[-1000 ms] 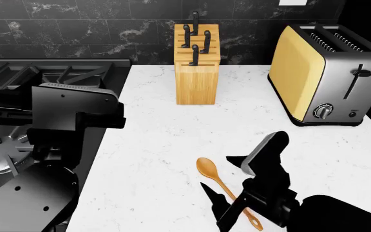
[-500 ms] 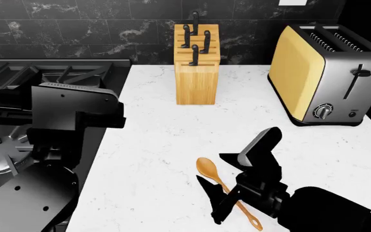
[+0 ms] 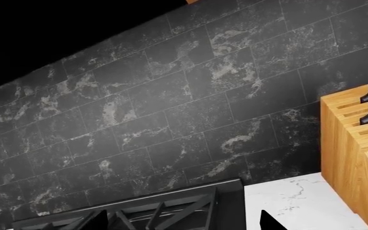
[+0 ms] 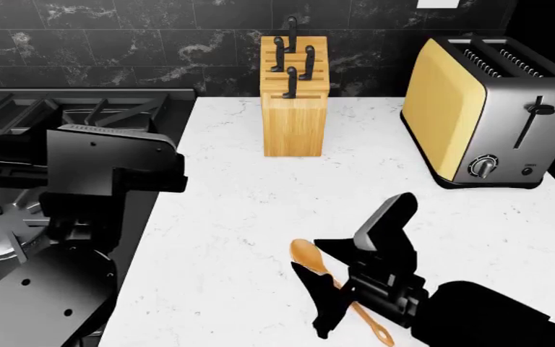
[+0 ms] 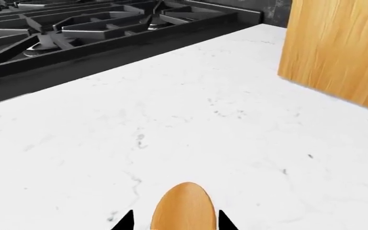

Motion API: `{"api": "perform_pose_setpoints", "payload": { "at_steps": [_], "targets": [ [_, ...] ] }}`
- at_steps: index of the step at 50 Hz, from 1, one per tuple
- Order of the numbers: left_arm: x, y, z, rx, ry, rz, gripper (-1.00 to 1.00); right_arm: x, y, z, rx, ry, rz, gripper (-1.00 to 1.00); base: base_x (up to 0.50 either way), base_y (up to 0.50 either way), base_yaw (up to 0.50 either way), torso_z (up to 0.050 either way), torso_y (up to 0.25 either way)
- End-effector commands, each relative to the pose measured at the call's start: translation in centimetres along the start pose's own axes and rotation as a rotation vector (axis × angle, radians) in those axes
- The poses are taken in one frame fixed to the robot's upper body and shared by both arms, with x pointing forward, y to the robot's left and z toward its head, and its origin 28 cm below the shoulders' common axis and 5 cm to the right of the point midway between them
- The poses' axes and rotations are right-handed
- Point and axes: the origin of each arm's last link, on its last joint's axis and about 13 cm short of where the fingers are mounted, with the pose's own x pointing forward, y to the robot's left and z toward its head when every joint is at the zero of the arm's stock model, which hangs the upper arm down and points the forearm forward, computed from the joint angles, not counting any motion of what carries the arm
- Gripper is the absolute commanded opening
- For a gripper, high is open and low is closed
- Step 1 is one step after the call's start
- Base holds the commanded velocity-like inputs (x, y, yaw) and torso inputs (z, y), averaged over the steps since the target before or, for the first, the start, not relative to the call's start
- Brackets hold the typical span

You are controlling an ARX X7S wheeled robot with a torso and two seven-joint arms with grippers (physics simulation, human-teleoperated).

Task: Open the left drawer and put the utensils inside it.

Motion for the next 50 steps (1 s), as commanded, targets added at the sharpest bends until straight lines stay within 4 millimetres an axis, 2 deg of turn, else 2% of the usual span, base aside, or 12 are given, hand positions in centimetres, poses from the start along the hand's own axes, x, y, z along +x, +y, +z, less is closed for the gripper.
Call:
{"api": "perform_pose_setpoints", "payload": {
  "at_steps": [1,16,18,21,33,50],
  "targets": [
    [0.0,-0.1,-0.1,-0.001,0.003,-0.003,1.0,-0.1,0.1,-3.8,-0.061,0.181,-0.097,-1.0,0.0,0.0,0.0,0.0,0.0],
    [0.0,0.0,0.1,-0.001,0.0,0.001,1.0,-0.1,0.0,-3.3,-0.067,0.179,-0.104,-1.0,0.0,0.0,0.0,0.0,0.0],
    [0.0,0.1,0.1,-0.001,-0.001,0.001,1.0,-0.4,0.1,-2.6,-0.08,0.172,-0.111,-1.0,0.0,0.0,0.0,0.0,0.0],
    [0.0,0.1,0.2,-0.001,-0.002,0.001,1.0,-1.2,0.2,-0.5,-0.12,0.155,-0.134,-1.0,0.0,0.0,0.0,0.0,0.0],
    [0.0,0.1,0.3,-0.001,-0.004,0.002,1.0,-3.4,0.5,4.5,-0.201,0.118,-0.191,-1.0,0.0,0.0,0.0,0.0,0.0],
    [-0.2,0.1,0.6,0.002,-0.011,0.001,1.0,-5.1,1.9,9.2,-0.295,0.081,-0.203,-1.0,0.0,0.0,0.0,0.0,0.0]
  ]
}}
